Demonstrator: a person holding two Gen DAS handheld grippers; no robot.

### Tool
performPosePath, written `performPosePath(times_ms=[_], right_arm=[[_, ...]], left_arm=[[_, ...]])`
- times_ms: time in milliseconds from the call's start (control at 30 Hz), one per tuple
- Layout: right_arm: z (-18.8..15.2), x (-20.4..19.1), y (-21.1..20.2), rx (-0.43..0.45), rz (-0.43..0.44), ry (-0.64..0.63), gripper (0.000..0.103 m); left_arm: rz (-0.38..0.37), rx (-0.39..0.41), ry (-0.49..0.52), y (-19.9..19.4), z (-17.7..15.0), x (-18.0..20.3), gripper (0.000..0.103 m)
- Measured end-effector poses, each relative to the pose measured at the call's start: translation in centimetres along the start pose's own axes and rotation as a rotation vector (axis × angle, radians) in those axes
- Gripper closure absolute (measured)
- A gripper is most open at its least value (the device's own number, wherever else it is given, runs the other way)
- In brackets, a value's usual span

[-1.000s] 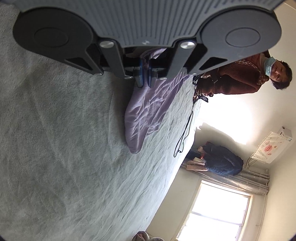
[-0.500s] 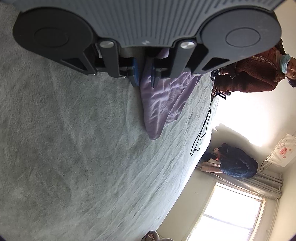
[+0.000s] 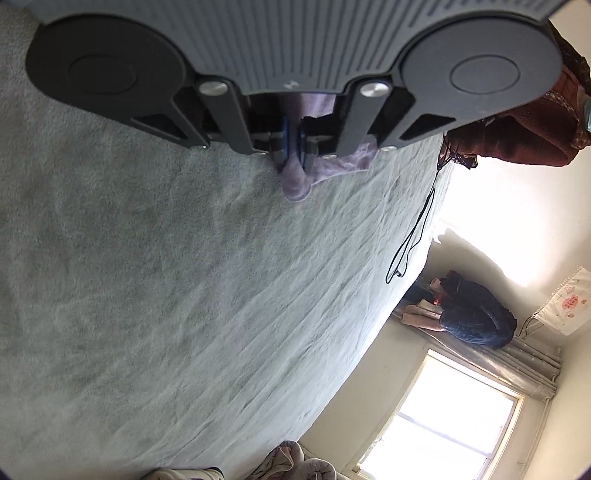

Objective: Fold clothes
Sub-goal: 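Pinch the folded pants edge with the right gripper while the left gripper pinches beside it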

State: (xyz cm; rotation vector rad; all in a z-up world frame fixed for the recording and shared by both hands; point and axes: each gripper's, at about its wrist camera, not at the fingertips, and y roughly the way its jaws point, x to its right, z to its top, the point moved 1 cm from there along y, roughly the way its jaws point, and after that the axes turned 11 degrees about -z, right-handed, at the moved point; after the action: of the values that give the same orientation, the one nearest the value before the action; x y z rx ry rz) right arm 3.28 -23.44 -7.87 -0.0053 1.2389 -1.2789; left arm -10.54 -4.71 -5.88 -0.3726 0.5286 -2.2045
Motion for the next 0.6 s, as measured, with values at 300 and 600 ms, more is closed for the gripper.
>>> performPosePath(times_ms=[300,600], right_arm=[[1.5,3.7,-5.0,0.053,-0.016,0.026,0.097],[2.5,6.7,-11.3,0.097,-0.027,0.007,0.097]], left_arm=[[-0.021,0.038,-0.023,0.2,2.0,5.5,0.099],[-0.057,0.102,-0.112,0.3,3.0,9.9,0.099]])
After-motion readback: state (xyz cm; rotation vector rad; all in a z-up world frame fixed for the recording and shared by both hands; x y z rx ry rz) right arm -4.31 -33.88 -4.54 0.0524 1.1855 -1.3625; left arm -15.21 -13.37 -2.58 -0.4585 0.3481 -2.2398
